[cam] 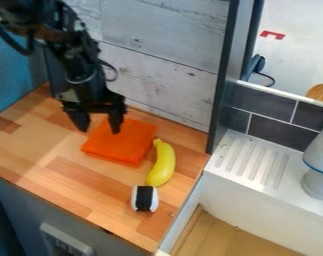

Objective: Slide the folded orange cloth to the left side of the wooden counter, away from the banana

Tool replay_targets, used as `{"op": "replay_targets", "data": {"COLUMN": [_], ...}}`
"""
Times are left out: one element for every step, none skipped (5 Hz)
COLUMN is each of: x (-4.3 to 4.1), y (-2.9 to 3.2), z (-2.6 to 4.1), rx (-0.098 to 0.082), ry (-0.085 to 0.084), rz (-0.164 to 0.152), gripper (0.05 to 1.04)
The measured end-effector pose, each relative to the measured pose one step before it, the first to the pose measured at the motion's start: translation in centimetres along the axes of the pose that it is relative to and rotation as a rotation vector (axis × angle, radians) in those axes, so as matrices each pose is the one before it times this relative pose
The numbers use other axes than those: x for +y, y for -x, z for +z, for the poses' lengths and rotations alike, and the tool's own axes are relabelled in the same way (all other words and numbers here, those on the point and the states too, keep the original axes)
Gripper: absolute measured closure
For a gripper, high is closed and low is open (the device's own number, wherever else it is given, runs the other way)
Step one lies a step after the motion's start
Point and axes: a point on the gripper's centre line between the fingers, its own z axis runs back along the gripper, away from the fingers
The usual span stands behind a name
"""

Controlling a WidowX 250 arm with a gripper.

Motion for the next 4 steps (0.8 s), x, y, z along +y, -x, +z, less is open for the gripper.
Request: {"op": "replay_targets", "data": {"x": [-0.631,-0.657,-0.168,0.149], "y": [-0.526,-0.343,-0.173,0.289], "z": [-1.363,-1.529,-1.390,-0.777], "rx": [0.0131,0.0126,0.0135,0.0133], "ry": [-0.0201,-0.0157,-0.0204,-0.0079], "rz": [-0.0099,-0.0154,-0.0037,0.0040], "gripper": [0.083,0.083,0.083,0.083]}}
